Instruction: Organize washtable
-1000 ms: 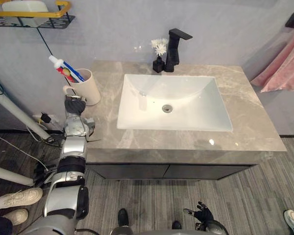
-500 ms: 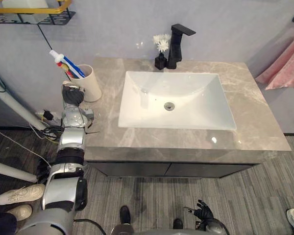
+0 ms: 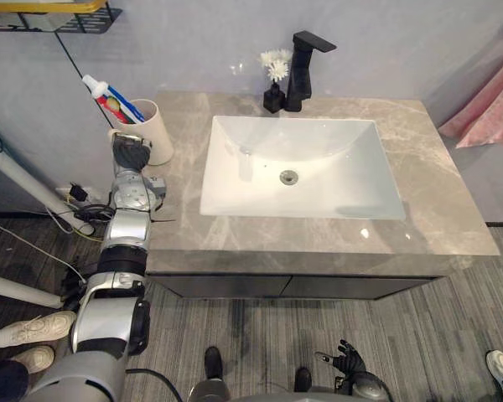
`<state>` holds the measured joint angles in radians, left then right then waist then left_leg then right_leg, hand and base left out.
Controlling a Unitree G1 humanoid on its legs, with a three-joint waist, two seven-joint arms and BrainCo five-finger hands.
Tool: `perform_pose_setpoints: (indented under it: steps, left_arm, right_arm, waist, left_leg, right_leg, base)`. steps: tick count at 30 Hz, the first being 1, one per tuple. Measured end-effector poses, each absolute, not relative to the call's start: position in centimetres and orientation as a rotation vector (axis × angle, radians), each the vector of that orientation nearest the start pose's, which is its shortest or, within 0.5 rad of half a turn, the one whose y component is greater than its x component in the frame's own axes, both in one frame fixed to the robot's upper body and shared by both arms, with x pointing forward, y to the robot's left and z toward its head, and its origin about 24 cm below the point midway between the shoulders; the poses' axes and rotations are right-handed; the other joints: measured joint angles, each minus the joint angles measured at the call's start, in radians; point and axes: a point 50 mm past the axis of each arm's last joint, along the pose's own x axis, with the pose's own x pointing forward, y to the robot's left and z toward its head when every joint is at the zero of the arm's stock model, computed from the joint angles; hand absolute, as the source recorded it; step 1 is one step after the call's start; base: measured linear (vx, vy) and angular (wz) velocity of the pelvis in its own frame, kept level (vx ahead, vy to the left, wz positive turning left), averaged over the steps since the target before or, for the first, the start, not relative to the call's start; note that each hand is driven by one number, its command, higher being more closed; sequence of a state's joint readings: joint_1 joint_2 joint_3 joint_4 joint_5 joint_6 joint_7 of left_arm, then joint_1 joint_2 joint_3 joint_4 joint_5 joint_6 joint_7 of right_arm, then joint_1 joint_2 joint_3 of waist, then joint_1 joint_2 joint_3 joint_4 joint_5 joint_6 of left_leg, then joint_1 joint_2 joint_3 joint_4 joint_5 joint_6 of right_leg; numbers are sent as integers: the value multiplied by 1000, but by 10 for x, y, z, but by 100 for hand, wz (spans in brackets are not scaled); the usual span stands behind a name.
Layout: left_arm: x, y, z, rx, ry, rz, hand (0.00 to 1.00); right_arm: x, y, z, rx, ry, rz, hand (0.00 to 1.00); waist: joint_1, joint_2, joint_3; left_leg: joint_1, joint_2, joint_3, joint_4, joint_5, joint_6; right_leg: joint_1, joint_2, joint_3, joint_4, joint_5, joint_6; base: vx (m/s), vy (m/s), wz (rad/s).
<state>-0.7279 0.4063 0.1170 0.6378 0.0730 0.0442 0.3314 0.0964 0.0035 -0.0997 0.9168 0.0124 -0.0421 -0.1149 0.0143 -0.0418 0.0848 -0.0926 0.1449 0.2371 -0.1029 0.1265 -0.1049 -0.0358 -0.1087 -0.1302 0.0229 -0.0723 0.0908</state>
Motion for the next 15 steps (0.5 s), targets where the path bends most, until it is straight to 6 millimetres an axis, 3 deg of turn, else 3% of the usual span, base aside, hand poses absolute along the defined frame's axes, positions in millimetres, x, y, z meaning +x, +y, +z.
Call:
perform_pose_setpoints:
  steps: [15]
  left_arm:
    - [384, 235, 177, 371, -199, 443, 100]
  right_arm:
    - [119, -175, -148, 16, 951, -262, 0]
  waist:
    - [-4, -2, 13]
  left_leg:
    - [-7, 12, 18, 5, 4, -3]
  right_leg:
    - [-27, 3, 27, 19, 5, -5]
  base:
    - [-6, -1, -4]
